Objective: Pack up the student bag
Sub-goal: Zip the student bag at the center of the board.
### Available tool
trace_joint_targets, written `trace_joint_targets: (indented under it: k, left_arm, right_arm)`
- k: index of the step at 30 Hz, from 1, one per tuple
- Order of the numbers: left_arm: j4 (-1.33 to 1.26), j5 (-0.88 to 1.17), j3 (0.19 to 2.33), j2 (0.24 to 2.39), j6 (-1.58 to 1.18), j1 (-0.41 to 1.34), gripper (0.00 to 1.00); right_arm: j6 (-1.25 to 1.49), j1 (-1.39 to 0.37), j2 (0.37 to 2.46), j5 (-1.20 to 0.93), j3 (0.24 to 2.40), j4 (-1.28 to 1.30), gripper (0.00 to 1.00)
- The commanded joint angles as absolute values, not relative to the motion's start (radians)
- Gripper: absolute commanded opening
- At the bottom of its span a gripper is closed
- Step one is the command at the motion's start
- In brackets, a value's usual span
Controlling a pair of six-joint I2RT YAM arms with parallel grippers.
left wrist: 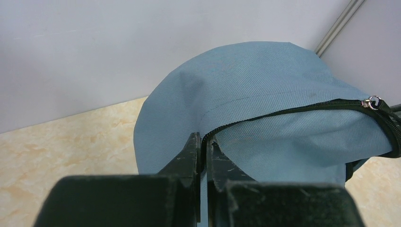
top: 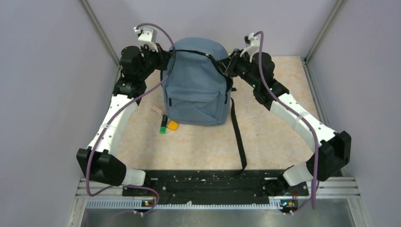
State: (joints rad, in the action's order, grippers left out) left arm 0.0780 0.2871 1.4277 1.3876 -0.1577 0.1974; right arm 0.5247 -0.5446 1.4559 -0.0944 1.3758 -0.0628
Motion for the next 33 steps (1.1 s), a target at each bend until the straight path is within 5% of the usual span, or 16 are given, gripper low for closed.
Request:
trace_joint_targets:
  k: [1,13,33]
  left_arm:
    - [-0.024,0.314,1.435,1.322,-0.163,0.202,0.0]
    - [-0.028,0.326,1.435,1.327,-0.175,0.202,0.0]
    - [-0.034,0.332,1.435,1.334,-0.182,0.202,0.0]
  right_arm:
    - [0.475,-0.534,1.38,-0.146,1.371,-0.135,0.24]
    - [0.455,-0.514,1.367,-0.261,1.413,-0.141,0.43]
    - [0.35,-0.598,1.369,-0.148,1.427,0.026,0.44]
